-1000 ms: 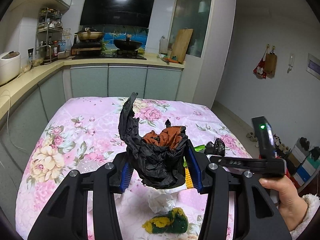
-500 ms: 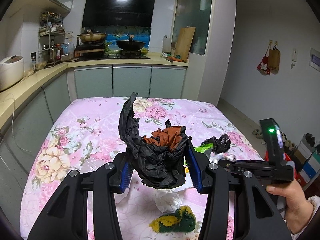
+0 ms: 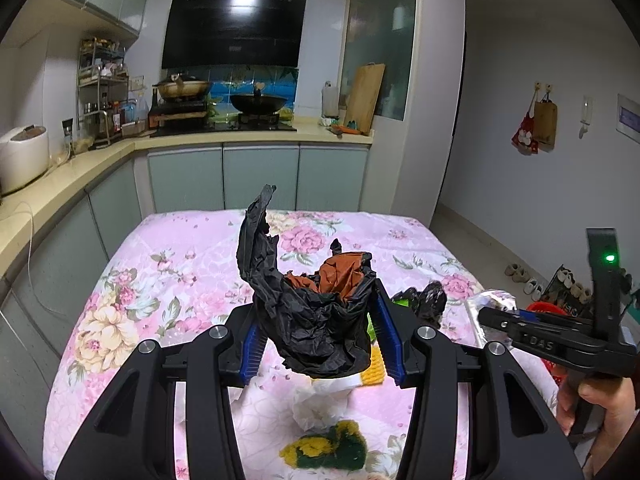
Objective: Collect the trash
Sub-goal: 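Grasp the black plastic bag with the left tool while the right tool grasps the printed snack bag, then carry the black bag and snack bag over the red basket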
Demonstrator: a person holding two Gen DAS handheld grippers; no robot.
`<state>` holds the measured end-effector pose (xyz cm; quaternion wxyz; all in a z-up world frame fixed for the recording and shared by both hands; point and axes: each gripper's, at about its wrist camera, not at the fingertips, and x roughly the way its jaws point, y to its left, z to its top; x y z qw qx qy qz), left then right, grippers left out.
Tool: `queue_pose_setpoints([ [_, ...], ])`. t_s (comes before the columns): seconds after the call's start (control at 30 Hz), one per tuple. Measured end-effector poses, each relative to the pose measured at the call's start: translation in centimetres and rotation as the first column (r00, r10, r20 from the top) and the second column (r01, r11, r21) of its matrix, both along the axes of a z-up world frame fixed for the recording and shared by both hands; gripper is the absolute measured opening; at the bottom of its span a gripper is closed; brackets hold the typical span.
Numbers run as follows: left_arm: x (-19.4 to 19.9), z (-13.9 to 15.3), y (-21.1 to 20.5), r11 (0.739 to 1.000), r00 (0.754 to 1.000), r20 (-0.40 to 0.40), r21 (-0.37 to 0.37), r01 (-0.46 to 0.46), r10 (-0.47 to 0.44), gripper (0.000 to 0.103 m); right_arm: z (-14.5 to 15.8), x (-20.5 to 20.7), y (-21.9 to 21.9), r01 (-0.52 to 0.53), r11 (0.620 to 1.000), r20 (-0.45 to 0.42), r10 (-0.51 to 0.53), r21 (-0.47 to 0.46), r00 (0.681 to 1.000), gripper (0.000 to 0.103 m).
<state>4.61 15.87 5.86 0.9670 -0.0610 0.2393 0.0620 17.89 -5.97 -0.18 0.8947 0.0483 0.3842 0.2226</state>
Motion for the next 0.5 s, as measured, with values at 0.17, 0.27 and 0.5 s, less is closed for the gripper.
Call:
queue_pose_setpoints([
  [0.17,0.4,1.0,-1.0,1.000,1.000,0.008,0.018,-0.007,0.007,0.046,2.3,-1.4,-1.1,0.006,1.000,0.063,-0.008,0.026,0.998,0.031],
  [0.27,0.5,1.6,-1.9,1.000,1.000,0.018,0.028,-0.006,0.006,0.046,3.6,-2.3,-1.6,0.006,1.000,0.108,-0.009,0.030,0.994,0.031],
  [0.5,0.5,3.2,-3.9,0.998,0.998,0.061,0.058,-0.009,0.006,0.046,5.7,-3.8,-3.2,0.009,0.999,0.168,-0.018,0.053,0.986,0.031],
])
